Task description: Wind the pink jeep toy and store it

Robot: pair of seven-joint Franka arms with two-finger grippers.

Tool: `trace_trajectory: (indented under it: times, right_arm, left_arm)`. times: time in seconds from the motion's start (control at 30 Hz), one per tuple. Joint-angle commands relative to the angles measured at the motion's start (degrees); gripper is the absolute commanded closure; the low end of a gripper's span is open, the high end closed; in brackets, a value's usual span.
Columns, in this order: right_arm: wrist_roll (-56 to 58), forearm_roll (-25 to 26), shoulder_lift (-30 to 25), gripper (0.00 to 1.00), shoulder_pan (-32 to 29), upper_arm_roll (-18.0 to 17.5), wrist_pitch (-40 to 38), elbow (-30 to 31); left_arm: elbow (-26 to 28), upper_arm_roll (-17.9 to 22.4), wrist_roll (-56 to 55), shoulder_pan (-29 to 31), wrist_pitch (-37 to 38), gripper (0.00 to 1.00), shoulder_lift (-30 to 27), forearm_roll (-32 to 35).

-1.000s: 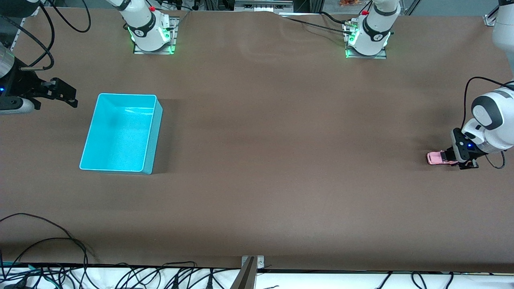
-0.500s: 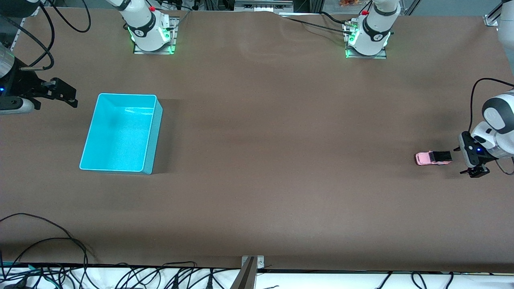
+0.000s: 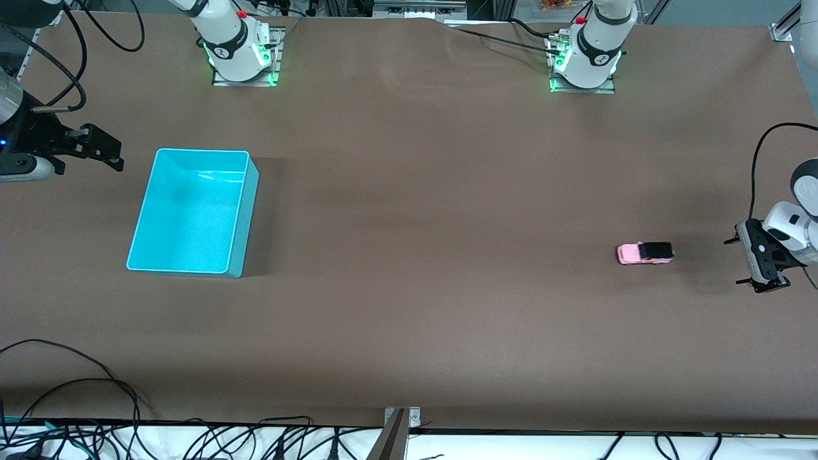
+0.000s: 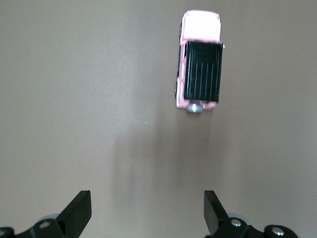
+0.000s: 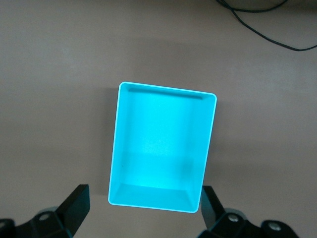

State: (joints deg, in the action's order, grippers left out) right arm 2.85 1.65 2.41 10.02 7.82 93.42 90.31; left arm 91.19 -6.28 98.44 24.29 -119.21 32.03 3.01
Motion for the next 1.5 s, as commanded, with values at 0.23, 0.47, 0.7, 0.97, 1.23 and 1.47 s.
trace_trajectory:
  times: [0.23, 0.47, 0.7, 0.97, 1.23, 1.47]
  right_arm:
    - [0.3, -0.9, 0.2, 0.0, -0.1, 0.1, -0.3, -0.8]
    - [0.3, -0.9, 0.2, 0.0, -0.1, 0.1, -0.3, -0.8]
    - [0.4, -0.9, 0.2, 0.0, -0.1, 0.1, -0.3, -0.8]
    - [0.3, -0.9, 0.2, 0.0, -0.1, 0.1, -0.2, -0.8]
    - [0.3, -0.9, 0.2, 0.0, -0.1, 0.0, 0.0, -0.9]
    - [0.3, -0.9, 0.2, 0.0, -0.1, 0.0, 0.1, -0.8]
  left_arm:
    - [-3.5, 0.1, -14.1, -5.0, 10.5, 0.0, -2.9, -0.4]
    - [-3.6, 0.3, -15.2, -5.2, 10.6, 0.0, -3.1, -0.4]
    - [-3.3, 0.5, -15.2, -5.0, 10.6, 0.0, -3.0, -0.4]
    - [-3.5, 0.5, -16.5, -5.2, 11.8, 0.0, -3.1, -0.5]
    - [-3.4, 0.4, -18.3, -5.1, 12.8, 0.0, -3.2, -0.4]
    - [-3.3, 0.5, -18.3, -5.1, 12.8, 0.0, -3.2, -0.4]
